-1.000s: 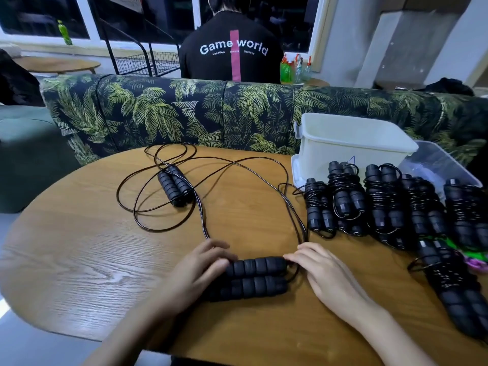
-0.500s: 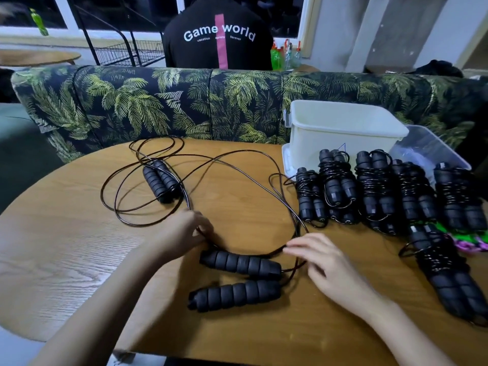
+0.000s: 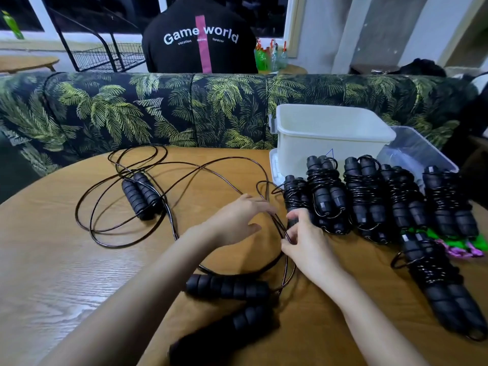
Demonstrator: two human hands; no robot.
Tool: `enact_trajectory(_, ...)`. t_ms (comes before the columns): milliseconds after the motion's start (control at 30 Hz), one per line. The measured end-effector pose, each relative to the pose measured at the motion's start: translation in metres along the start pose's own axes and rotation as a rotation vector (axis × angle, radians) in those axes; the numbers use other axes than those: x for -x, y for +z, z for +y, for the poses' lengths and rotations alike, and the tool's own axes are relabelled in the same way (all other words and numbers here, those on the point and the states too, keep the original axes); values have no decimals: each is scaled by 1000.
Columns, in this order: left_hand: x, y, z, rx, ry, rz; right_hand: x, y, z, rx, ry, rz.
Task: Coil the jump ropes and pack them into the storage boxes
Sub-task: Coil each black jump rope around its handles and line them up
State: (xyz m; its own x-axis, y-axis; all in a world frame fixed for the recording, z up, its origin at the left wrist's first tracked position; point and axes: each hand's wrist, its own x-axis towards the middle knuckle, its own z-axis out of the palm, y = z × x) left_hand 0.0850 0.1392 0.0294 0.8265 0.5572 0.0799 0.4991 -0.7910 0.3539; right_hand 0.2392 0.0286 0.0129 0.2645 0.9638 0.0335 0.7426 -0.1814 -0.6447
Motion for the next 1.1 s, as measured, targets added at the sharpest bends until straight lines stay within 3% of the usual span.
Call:
enact_trajectory(133, -16, 4, -4, -158, 57, -18, 0, -4, -4, -498, -93, 39)
enact_trajectory(200, -21, 0, -11, -214, 71, 53, -3, -3, 1, -507, -124, 77)
enact_trajectory(333, -26, -9, -29, -8, 90, 106, -12, 4, 2, -416, -149, 135)
enact_trajectory(500, -22, -6, -34, -22, 98, 68, -20, 5, -17, -532, -381, 122)
enact_trajectory(600, -12, -20, -46, 56, 41, 143, -25, -1, -15, -373, -341, 125)
enact_trajectory(667, -6, -27, -47, -60, 16, 157, -26, -9, -17, -188, -268, 32)
enact_trajectory(767, -7, -29, -37, -329, -4, 150, -36, -15, -37, 312, -319, 41)
enact_trajectory(867, -9, -33, -30, -417, 45, 222, -56, -4, -64, 670, -369, 43)
enact_trajectory(1000, 8, -48, -54, -292, 30, 272, -60, -15, -64, 612, -491, 276)
enact_trajectory(1100, 23, -59, -93, -333, -75, 271, -51, -26, -52, 575, -338, 206)
